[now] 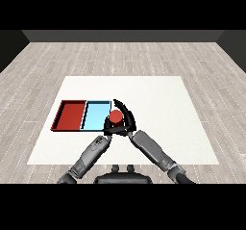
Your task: Pick the red can and put it in the red box
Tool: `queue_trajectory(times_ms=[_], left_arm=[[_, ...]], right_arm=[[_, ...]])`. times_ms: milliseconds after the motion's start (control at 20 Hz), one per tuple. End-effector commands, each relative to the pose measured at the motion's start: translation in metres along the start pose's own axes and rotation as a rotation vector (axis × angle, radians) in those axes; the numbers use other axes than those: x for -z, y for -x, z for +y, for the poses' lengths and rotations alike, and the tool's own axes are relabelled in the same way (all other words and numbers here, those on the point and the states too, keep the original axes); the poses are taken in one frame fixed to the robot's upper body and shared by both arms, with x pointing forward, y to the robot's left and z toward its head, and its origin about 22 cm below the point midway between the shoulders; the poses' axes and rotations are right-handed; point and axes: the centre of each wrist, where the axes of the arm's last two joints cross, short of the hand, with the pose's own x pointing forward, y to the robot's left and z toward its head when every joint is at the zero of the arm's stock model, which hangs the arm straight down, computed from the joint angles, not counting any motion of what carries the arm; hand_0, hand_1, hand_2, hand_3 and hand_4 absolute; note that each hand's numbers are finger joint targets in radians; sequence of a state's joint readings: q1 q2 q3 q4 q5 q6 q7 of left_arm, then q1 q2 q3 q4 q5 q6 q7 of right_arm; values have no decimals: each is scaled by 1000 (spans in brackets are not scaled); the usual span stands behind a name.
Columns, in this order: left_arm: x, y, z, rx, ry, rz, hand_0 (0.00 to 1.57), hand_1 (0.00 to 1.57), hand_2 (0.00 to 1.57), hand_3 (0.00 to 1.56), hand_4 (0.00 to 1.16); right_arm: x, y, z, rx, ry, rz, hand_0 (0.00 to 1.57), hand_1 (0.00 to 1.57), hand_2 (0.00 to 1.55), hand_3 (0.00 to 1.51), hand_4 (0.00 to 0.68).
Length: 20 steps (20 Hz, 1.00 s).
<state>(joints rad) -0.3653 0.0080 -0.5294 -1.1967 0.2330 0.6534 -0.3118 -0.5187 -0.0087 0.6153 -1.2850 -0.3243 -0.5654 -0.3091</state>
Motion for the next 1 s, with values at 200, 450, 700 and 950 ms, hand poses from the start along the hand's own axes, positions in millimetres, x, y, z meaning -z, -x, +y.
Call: queue_trajectory(times_ms=[200, 450, 700, 950], left_arm=[[5, 1, 9, -30, -62, 27, 1571, 1571, 1571, 1507, 1144], [4, 22, 29, 30, -75, 35, 1571, 1571, 1571, 1486, 1129], [19, 2, 47, 101, -129, -26, 1571, 1571, 1571, 1483, 1140], [41, -4, 100, 255, -186, -20, 1571, 1571, 1569, 1467, 1130]], right_arm=[[4, 2, -14, 17, 61, -40, 0, 0, 0, 0, 0], [4, -31, -67, -5, 144, -128, 0, 0, 0, 0, 0], [-37, -47, -79, 15, 154, -145, 0, 0, 0, 0, 0], [-70, -44, -140, -49, 256, -86, 0, 0, 0, 0, 0]])
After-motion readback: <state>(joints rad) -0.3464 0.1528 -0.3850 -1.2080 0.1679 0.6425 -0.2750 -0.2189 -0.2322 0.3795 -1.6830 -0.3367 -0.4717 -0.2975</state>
